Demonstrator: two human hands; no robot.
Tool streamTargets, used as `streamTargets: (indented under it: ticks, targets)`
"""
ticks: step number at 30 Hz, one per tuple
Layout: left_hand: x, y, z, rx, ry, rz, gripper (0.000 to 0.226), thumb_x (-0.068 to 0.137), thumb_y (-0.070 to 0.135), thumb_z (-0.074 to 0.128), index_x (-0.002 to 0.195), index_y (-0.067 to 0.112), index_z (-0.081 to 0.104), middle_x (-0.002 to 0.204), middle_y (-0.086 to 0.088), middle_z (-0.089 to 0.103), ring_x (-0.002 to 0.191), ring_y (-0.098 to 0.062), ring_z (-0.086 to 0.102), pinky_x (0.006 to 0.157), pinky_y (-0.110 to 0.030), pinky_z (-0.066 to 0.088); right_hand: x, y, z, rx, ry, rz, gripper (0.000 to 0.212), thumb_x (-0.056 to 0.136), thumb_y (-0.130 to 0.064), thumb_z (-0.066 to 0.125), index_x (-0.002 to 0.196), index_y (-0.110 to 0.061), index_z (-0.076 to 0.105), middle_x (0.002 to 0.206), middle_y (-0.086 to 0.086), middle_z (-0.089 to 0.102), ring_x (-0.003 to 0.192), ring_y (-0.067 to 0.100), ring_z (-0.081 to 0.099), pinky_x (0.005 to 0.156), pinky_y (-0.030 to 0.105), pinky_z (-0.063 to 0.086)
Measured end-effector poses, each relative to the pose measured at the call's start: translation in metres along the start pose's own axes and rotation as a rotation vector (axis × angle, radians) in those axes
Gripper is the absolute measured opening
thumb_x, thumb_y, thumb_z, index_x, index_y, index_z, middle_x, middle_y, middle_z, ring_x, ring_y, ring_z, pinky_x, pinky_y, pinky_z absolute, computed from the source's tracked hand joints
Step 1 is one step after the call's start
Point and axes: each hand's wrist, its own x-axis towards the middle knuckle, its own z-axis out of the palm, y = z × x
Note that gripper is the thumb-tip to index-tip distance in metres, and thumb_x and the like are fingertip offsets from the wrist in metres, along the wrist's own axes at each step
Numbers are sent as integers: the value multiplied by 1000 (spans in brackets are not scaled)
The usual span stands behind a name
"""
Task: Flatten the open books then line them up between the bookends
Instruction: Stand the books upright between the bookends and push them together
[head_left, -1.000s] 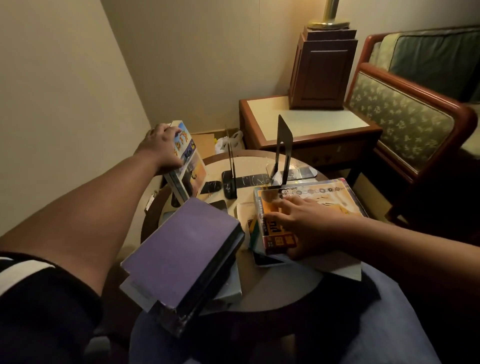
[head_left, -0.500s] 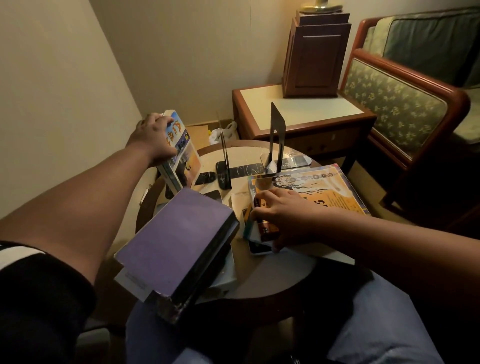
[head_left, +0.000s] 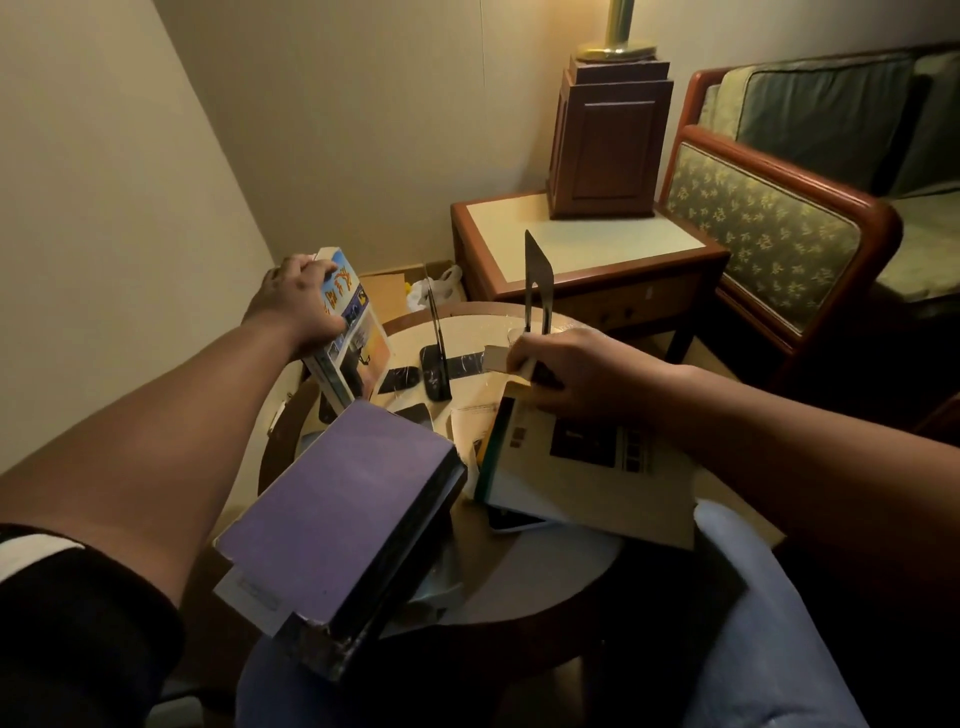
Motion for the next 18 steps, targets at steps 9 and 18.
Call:
streamTargets:
  ticks: [9, 18]
  targets:
    - [2, -1, 0, -36, -2, -12, 74, 79, 29, 67, 146, 22, 36, 148, -13, 33, 129, -36, 38, 104, -49, 41, 13, 19, -41, 189, 562, -9, 28, 94, -9, 62, 121, -7, 56, 118, 16, 66, 97, 9, 64, 70, 9, 54]
    - [-1, 0, 1, -29, 3, -22, 72, 80, 30, 66, 145, 22, 37, 150, -12, 32, 130, -36, 37, 103, -49, 40, 12, 11, -28, 434, 956, 128, 24, 93, -11, 64, 114, -3, 57, 100, -1, 65, 83, -6, 66, 64, 11, 54]
